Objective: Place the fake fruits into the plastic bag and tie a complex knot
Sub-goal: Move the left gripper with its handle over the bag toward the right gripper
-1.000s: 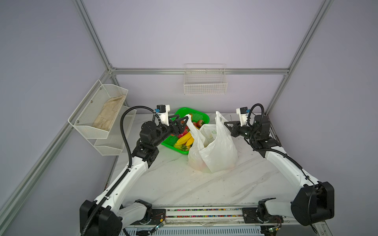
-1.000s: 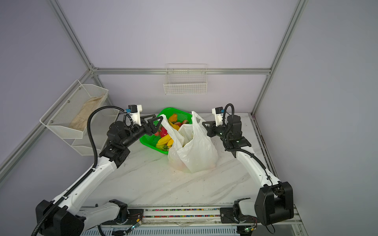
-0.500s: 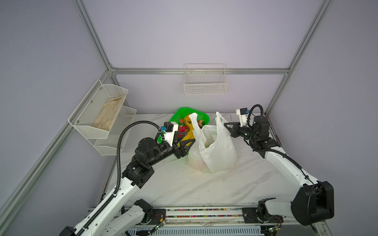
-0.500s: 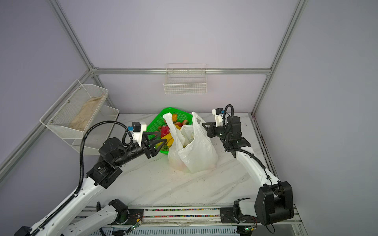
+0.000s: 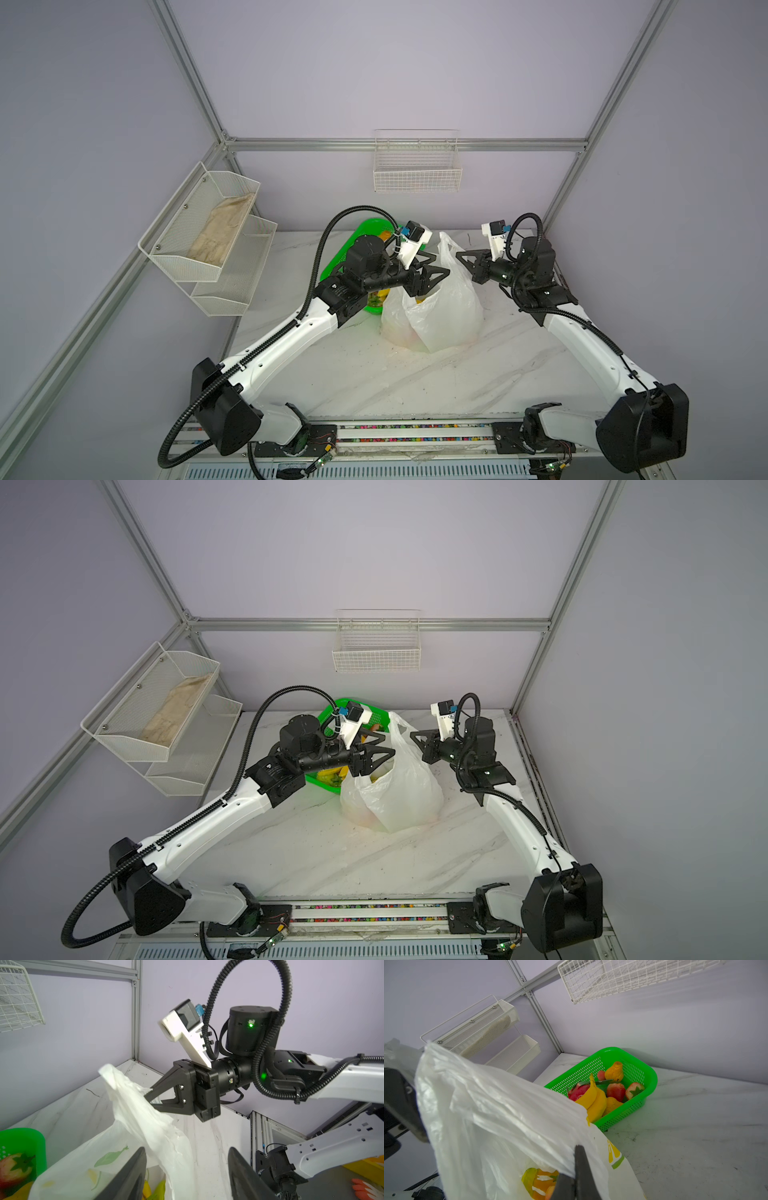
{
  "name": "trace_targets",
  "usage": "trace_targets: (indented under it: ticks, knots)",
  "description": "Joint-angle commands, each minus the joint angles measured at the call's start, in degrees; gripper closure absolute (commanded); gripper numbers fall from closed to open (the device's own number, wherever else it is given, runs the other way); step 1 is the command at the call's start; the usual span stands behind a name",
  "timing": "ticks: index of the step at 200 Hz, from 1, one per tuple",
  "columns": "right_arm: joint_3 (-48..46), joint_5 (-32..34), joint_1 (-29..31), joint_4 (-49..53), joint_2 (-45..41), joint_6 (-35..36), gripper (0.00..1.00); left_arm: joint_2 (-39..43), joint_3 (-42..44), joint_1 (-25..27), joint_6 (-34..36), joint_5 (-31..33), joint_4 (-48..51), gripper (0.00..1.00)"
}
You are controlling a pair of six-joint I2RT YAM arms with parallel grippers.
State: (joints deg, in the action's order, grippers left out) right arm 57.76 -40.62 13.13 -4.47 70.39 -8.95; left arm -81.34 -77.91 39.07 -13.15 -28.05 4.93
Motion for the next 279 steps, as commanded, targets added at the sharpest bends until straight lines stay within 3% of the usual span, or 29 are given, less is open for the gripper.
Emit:
trace_targets:
  ticks: [1,62,101,142,183,215,225,279]
  knots:
    - [-1.8,-2.4,-0.2,-0.3,-1.9,1.7,1.00,-2.2,-6.8,-1.8,-4.0,-2.2,-4.0,0.35]
    - [-2.7,-4.7,-0.2,-2.3,-1.5,2.0,1.00,-9.1,-14.5,-2.8,-5.4,-6.8,-4.8,0.36]
    - [-2.5,-4.3,-0.1,-1.9,-0.8,3.1,1.00,-10.5,-15.1,-2.9,-5.5,-7.1,-5.5,0.54]
    - [-2.0,-3.3,-0.2,-1.1,-0.1,3.2,0.99,-10.8,-14.0,-3.0,-6.0,-8.6,-7.5,0.83]
    - [-2.0,4.5,-0.2,1.4,-3.4,4.7,0.71,-9.5,-10.7,-3.0,-6.4,-7.7,-8.4,1.00]
    - [-2.9,6.3,-0.1,2.2,-6.7,5.8,0.56,-7.9,-6.3,-3.1,-8.6,-6.9,-11.5,1.00]
    - [-3.1,7.1,-0.2,2.6,-8.0,6.0,0.41,-7.6,-5.5,-3.0,-9.5,-7.0,-12.6,1.00]
    - [-7.5,6.7,0.0,-1.0,-16.2,5.5,0.05,-6.5,-3.8,-3.0,-10.4,-6.6,-13.3,1.00]
